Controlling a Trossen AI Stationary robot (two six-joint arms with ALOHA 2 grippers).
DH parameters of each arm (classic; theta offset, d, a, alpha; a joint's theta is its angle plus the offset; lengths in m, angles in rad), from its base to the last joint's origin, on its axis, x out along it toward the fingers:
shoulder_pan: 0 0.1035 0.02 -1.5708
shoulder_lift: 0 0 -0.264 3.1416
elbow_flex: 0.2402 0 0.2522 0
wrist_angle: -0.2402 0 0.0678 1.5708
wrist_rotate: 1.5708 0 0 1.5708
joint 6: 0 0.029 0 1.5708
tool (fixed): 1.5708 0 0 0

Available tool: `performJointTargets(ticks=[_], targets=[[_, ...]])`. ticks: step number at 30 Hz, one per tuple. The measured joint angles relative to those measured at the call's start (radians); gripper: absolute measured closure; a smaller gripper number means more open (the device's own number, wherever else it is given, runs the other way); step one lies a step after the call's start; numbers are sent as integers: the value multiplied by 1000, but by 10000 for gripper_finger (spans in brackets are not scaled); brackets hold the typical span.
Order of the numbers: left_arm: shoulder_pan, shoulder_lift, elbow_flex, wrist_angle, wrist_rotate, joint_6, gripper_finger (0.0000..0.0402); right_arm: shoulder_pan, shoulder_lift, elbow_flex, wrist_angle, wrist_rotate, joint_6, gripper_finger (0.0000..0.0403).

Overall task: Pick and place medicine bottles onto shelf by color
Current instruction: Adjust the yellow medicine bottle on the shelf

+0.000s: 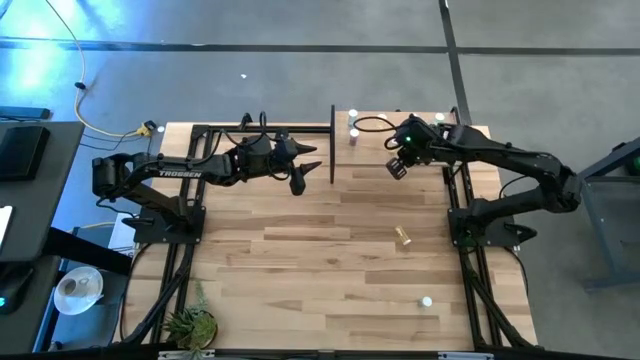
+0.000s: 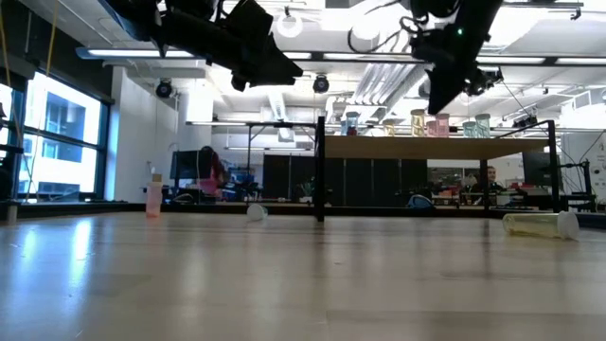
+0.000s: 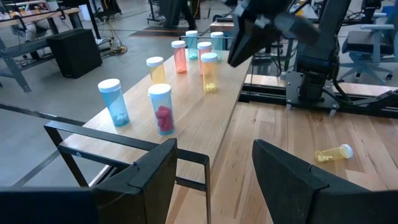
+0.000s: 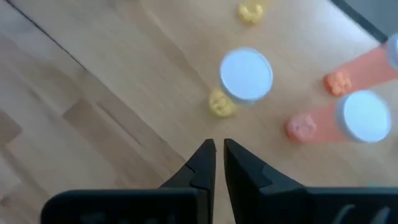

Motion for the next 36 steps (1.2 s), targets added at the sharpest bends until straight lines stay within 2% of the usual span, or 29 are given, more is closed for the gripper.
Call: performJointTargets(ticks=[4,7,11,16,22,36], targets=[[0,0,0,0,0,0,204,3,0,37,-1,-12,-45,379],[0,0,0,0,0,0,204,-12,0,66,-1,-73,-54,366],[0,0,0,0,0,0,204,-34,0,111,1,-118,-75,324],[0,0,0,0,0,0,204,-72,0,147,25,-86,-66,268],[0,0,0,0,0,0,204,-122,21,147,35,-131,-59,225],[0,0,0,-1,0,0,204,-130,116,147,21,-128,-80,217]])
